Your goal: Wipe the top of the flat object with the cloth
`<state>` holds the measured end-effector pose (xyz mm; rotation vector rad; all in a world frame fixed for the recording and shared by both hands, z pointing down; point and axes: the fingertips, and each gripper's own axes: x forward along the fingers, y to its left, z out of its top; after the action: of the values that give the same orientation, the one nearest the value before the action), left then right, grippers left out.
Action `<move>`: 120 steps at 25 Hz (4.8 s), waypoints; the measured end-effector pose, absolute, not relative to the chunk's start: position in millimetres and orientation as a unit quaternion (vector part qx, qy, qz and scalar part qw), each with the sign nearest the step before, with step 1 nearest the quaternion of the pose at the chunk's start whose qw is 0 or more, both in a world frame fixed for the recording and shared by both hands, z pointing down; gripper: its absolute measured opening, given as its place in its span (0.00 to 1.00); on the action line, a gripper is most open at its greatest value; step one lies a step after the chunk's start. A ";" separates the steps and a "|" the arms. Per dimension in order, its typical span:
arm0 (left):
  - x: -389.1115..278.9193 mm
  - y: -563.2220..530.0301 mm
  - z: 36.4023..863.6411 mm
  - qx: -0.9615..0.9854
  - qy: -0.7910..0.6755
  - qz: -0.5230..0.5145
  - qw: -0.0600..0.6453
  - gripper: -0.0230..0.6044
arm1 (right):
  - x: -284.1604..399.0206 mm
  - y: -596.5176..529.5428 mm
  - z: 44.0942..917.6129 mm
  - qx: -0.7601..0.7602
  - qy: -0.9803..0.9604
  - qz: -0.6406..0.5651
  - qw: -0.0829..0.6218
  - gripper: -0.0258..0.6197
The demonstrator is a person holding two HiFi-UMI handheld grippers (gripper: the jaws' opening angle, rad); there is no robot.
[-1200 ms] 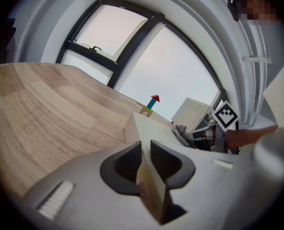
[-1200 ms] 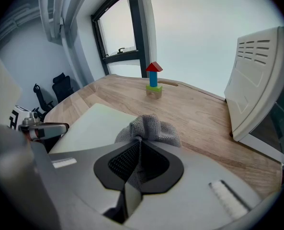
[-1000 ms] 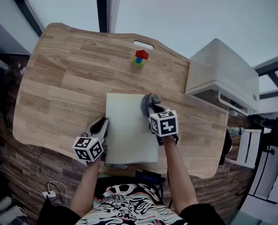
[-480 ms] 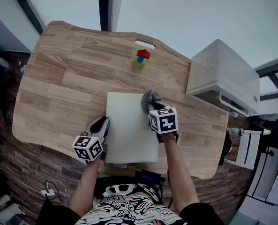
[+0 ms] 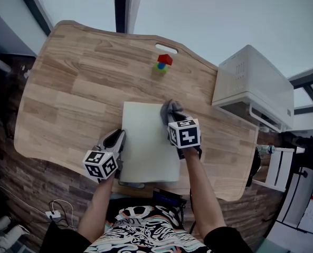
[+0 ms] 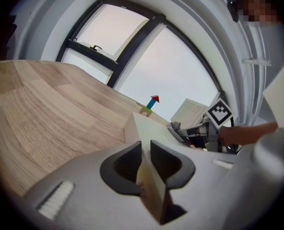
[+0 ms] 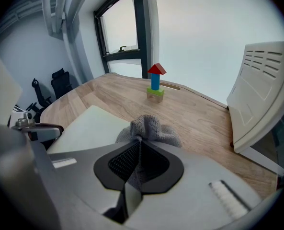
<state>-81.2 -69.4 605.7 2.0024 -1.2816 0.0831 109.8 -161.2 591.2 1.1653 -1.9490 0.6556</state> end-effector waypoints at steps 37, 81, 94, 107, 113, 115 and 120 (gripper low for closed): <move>-81.9 -69.0 606.6 0.780 -0.499 0.024 0.378 0.22 | 24.1 -149.4 592.3 0.385 -0.807 0.218 0.392 0.06; -83.4 -68.7 607.3 0.777 -0.501 0.022 0.381 0.22 | -44.7 -141.5 593.2 0.305 -0.849 0.221 0.371 0.06; -83.3 -69.1 607.4 0.777 -0.502 0.022 0.379 0.22 | -53.6 -132.4 596.9 0.291 -0.851 0.227 0.374 0.06; -83.7 -69.3 608.9 0.776 -0.500 0.020 0.383 0.22 | -53.9 -119.2 597.5 0.282 -0.852 0.229 0.378 0.06; -83.2 -69.6 608.5 0.776 -0.501 0.021 0.383 0.22 | -51.8 -109.3 597.5 0.279 -0.852 0.231 0.377 0.06; -83.4 -69.5 608.8 0.776 -0.501 0.020 0.383 0.22 | -51.3 -106.2 597.8 0.278 -0.852 0.233 0.377 0.06; -83.3 -69.8 608.9 0.776 -0.499 0.015 0.387 0.22 | -49.5 -100.5 598.0 0.277 -0.851 0.236 0.378 0.06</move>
<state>-83.3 -69.8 608.9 1.9739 -1.2692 0.0388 -49.5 -100.5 598.0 0.7071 -2.1764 0.6044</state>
